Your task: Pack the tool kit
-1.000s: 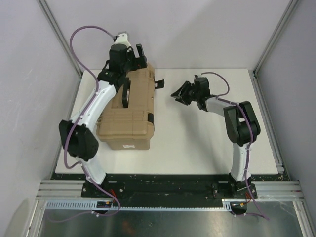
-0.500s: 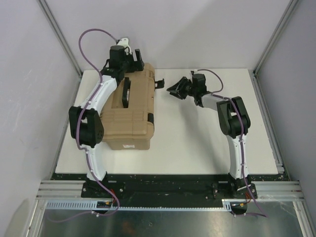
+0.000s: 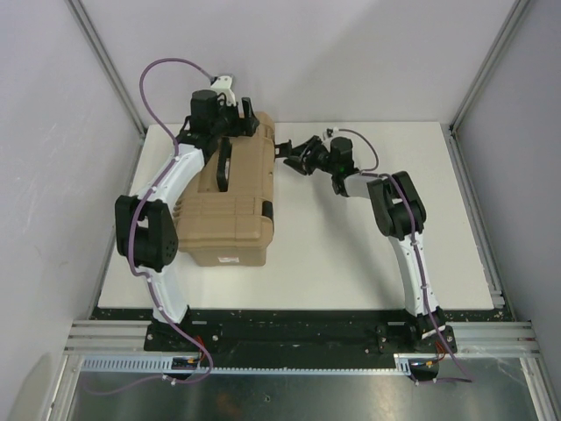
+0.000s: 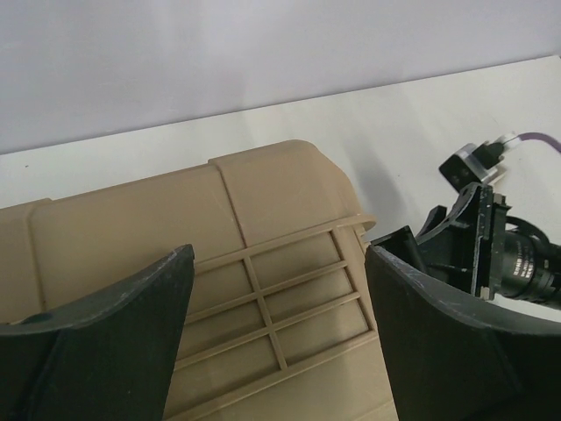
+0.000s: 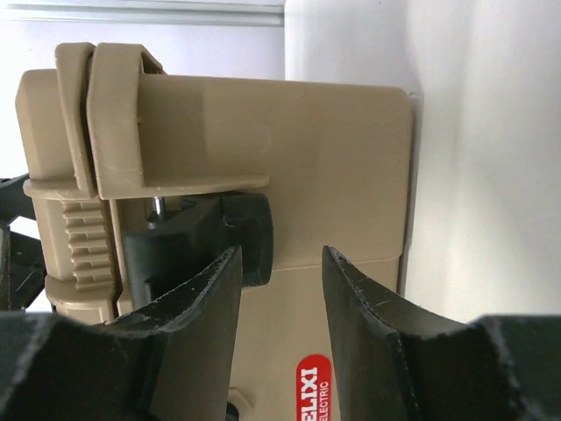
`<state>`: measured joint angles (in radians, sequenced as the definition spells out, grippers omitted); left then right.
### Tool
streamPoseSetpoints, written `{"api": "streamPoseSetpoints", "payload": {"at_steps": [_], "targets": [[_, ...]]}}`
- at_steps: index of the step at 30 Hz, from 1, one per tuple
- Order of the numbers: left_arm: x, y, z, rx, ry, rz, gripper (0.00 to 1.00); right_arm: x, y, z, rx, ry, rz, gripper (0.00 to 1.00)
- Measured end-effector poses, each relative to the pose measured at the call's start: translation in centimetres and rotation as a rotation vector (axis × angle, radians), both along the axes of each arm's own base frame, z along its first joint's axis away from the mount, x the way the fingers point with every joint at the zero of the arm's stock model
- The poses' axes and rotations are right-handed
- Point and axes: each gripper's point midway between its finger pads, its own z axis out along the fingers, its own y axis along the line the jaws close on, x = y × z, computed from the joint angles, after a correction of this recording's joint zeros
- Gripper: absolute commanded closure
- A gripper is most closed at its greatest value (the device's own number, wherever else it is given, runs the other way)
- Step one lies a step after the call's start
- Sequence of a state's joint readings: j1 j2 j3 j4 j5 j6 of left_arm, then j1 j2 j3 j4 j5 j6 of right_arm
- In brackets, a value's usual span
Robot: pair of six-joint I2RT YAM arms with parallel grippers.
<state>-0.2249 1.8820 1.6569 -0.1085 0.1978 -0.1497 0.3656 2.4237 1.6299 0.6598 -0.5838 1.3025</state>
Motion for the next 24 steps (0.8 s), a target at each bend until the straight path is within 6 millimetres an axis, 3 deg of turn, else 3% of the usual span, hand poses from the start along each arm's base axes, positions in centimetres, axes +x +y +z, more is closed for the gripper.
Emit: {"api": "streamPoseSetpoints", "payload": {"at_steps": [5, 12, 24], "targets": [[0.0, 0.0, 0.0, 0.0, 0.0, -0.003, 0.16, -0.6, 1.0, 0.2, 0.062, 0.027, 0.023, 0.54], [0.0, -0.1, 0.0, -0.001, 0.0, -0.006, 0.16, -1.0, 1.2, 2.5, 0.156, -0.002, 0.029, 0.54], [0.0, -0.1, 0.0, -0.001, 0.0, -0.003, 0.16, -1.4, 1.8, 3.2, 0.162, 0.011, 0.052, 0.48]]}}
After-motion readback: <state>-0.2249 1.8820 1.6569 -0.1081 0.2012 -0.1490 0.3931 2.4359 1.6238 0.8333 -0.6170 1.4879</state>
